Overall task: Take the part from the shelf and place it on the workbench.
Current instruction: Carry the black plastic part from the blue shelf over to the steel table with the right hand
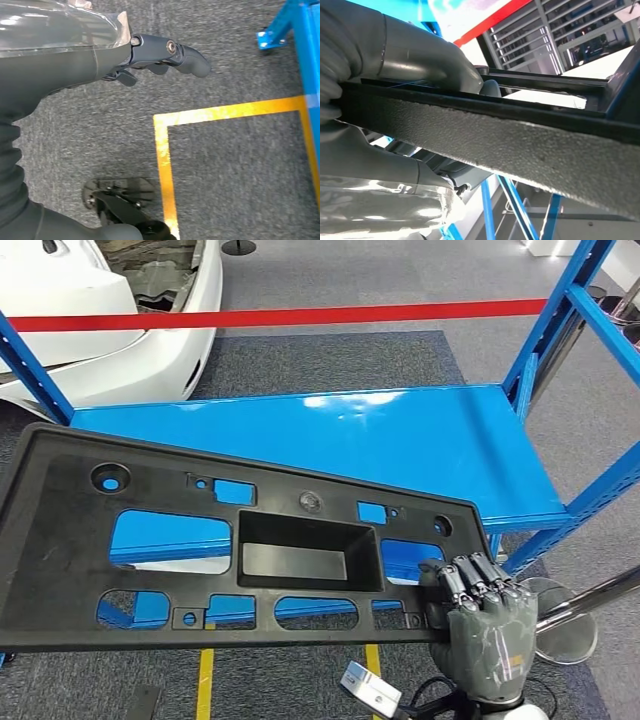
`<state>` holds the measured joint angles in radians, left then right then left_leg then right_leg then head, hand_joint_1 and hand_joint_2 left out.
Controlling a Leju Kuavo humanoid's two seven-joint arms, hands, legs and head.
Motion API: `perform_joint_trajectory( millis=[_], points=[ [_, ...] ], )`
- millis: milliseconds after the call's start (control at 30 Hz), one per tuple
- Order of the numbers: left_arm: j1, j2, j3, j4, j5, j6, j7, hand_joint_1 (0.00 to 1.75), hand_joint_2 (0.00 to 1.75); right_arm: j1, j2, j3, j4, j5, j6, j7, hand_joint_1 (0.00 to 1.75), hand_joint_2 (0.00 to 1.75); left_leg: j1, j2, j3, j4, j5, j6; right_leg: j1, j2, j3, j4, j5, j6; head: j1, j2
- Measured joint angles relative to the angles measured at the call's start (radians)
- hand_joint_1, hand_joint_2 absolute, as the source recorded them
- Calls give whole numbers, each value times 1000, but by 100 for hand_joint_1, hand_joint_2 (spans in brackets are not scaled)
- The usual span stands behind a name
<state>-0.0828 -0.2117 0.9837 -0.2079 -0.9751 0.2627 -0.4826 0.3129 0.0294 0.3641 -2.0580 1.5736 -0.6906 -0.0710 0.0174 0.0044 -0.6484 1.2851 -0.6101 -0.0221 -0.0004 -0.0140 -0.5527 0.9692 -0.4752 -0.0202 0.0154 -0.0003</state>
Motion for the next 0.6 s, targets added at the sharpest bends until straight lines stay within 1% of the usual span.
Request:
perform_joint_trajectory(
  millis=[33, 67, 100, 133, 167, 200, 233, 267, 300, 333, 367, 400, 433, 467, 500, 533, 567, 600],
  points=[
    [0, 0, 0, 0, 0, 0, 0, 0, 175, 0, 0, 0, 0, 0, 0, 0, 175, 175, 3, 0, 33, -34, 31, -3, -2, 0, -19, 13, 4, 4, 0, 0],
    [-2, 0, 0, 0, 0, 0, 0, 0, 175, 0, 0, 0, 0, 0, 0, 0, 175, 175, 7, 0, 79, -96, 49, -7, -3, 1, -37, 28, 8, 8, 0, 0],
    [-3, 0, 0, 0, 0, 0, 0, 0, 175, 0, 0, 1, 0, 0, 0, 0, 175, 175, 9, -2, 125, -166, 53, -7, -3, 2, -53, 43, 11, 13, 0, 0],
    [-5, 0, 0, 0, 0, 0, 0, 0, 175, 0, 0, 1, 0, 0, 0, 0, 175, 175, 9, -3, 160, -225, 46, -4, -3, 2, -67, 56, 15, 20, 0, 0],
    [-6, 0, 0, 0, 0, 0, 0, 0, 175, 0, 0, 2, 0, 0, 0, 1, 175, 175, 8, -5, 179, -262, 34, 2, -1, 3, -77, 64, 22, 26, 0, 0],
    [-6, 0, 1, 0, 0, 0, 0, 0, 175, 0, 0, 2, 0, 0, -1, 1, 175, 175, 5, -7, 181, -276, 30, 12, -1, 3, -83, 67, 30, 32, 1, 0],
    [-5, -1, 1, 0, 0, 0, 0, 0, 175, 1, 0, 2, 0, 0, -1, 1, 175, 175, 4, -6, 174, -276, 35, 22, -2, 3, -88, 66, 39, 38, 0, 0],
    [-4, -1, 1, 0, -1, -1, 0, 0, 175, 1, -1, 3, 0, 0, -1, 1, 175, 175, 4, -5, 164, -275, 45, 31, -4, 3, -94, 69, 34, 44, 0, 0],
    [-3, -1, 1, 1, -1, -1, 0, 0, 175, 1, -1, 3, 0, 0, -1, 3, 175, 175, 4, -2, 152, -276, 56, 40, -6, 4, -102, 85, 9, 50, 1, 0],
    [-3, -2, 1, 1, -2, -1, 0, 0, 175, 1, -2, 3, 0, 0, -1, 5, 175, 175, 4, 0, 138, -276, 69, 48, -8, 4, -112, 119, -34, 55, 2, 0],
    [-3, -2, 2, 1, -4, -1, 0, 0, 175, 1, -2, 3, 0, 0, -1, 9, 175, 175, 3, 2, 124, -276, 81, 53, -9, 4, -123, 170, -91, 59, 4, 0],
    [-3, -2, 2, 1, -5, -1, 0, 0, 175, 1, -3, 4, 0, 0, -1, 14, 175, 175, 1, 3, 110, -275, 92, 56, -9, 4, -132, 233, -140, 62, 6, 0],
    [-3, -2, 2, 1, -6, -1, 0, 0, 175, 0, -4, 5, 2, 0, -1, 17, 175, 175, -2, 4, 96, -275, 103, 58, -9, 4, -135, 291, -168, 63, 6, 0],
    [-3, -2, 2, 1, -6, -1, 0, 0, 175, 0, -6, 6, 3, 0, -1, 19, 175, 175, -6, 5, 82, -274, 114, 60, -9, 4, -128, 327, -171, 61, 7, 0],
    [-3, -2, 2, 1, -6, 0, 0, 0, 175, 0, -7, 7, 4, 0, -1, 19, 175, 175, -10, 6, 68, -273, 125, 61, -7, 5, -107, 332, -152, 57, 7, 0],
    [-3, -2, 2, 1, -7, 0, 0, 0, 175, 0, -8, 9, 4, 0, -1, 19, 175, 175, -15, 6, 56, -273, 136, 62, -5, 6, -68, 300, -122, 49, 7, 0],
    [-3, -2, 2, 1, -7, 0, 0, 0, 175, -1, -8, 9, 4, 0, -1, 19, 175, 175, -18, 5, 45, -273, 146, 63, 1, 8, -15, 236, -97, 37, 6, 0],
    [-4, -3, 2, 1, -7, 0, 0, 0, 175, -3, -8, 10, 4, 0, -1, 19, 175, 175, -22, 4, 37, -273, 155, 62, 9, 9, 48, 152, -86, 23, 6, 0]
  ],
)
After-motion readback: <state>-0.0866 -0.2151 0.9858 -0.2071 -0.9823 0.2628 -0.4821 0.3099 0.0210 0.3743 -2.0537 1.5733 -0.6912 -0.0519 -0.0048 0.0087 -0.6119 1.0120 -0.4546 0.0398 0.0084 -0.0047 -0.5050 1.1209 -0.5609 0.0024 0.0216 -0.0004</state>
